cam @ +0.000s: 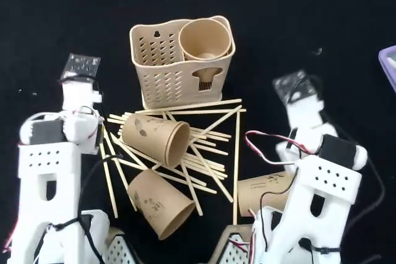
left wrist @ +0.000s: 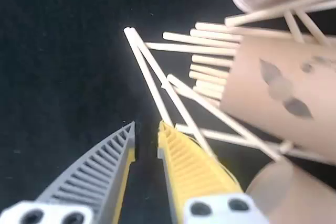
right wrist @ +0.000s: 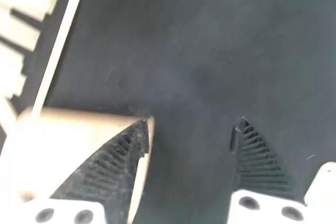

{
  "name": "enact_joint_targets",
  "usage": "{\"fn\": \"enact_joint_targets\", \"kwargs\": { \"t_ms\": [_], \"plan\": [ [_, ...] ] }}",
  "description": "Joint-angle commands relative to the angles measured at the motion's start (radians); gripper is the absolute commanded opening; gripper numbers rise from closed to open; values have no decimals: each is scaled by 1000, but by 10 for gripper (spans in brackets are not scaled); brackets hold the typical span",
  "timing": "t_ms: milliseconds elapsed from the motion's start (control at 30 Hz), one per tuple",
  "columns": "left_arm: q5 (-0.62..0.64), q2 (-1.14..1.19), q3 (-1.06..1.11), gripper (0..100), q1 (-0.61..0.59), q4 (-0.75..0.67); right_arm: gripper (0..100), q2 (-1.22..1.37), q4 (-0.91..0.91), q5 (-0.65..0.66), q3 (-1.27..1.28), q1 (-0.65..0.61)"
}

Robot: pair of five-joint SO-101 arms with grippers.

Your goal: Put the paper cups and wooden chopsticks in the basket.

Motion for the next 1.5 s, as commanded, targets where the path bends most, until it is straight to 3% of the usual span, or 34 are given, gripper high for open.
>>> {"fn": "enact_joint_targets", "kwargs": {
  "t_ms": [0, 300, 433, 567, 767, 1067, 1200, 1467],
  "plan": [
    [92, -28, 67, 84, 24, -112, 255, -25, 267, 164, -39, 25],
    [94, -28, 77, 84, 54, -106, 254, -21, 322, 285, -163, 193],
    [95, -28, 77, 84, 51, -107, 254, -21, 322, 416, -139, 281],
    [97, -28, 77, 84, 54, -114, 254, -22, 322, 583, -24, 282],
    [97, -25, 77, 84, 54, -115, 257, -28, 322, 700, 73, 273],
    [97, -25, 77, 84, 53, -115, 232, -27, 322, 710, 125, 178],
    [97, -21, 77, 84, 50, -115, 2, -30, 322, 710, 84, 180],
    [97, -20, 77, 84, 51, -115, 11, -31, 322, 713, -171, 344]
  ]
}}
